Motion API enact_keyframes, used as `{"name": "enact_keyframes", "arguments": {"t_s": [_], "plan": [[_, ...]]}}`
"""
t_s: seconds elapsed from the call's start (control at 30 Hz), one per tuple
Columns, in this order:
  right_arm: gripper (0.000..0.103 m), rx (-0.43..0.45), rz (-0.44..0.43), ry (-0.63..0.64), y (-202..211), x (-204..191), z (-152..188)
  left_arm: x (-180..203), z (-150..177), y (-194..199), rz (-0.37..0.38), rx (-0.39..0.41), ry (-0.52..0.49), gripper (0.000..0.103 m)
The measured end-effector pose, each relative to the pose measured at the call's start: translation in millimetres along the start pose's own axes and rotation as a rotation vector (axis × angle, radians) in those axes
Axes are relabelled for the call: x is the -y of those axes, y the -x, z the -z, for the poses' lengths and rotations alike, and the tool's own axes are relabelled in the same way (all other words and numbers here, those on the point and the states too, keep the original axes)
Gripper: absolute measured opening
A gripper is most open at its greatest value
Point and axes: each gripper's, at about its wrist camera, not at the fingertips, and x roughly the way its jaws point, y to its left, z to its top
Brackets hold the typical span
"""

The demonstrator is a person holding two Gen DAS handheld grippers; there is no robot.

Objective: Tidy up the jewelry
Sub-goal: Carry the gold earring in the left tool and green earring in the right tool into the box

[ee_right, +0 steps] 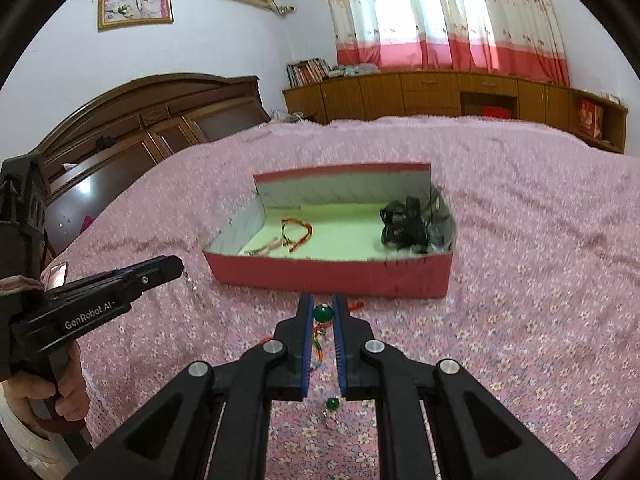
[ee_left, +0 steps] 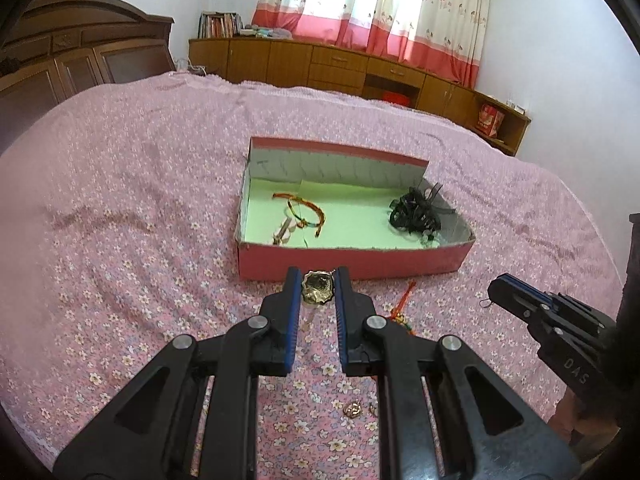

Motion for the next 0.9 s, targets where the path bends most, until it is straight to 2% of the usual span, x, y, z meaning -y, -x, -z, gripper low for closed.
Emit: {"name": "enact_keyframes", "arguments": {"t_s": [0.4, 0.9], "plan": [[0.011, 0.058, 0.011, 0.010, 5.3, 0.8, -14.7, 9.7, -22.7, 8.2, 0.016, 0.094, -0.017, 0.008], [0.011, 0.134, 0.021, 0.033, -7.4, 1.8, -45.7, 13.7, -46.4, -13.6, 0.007, 0.173, -0.033, 0.008]]}}
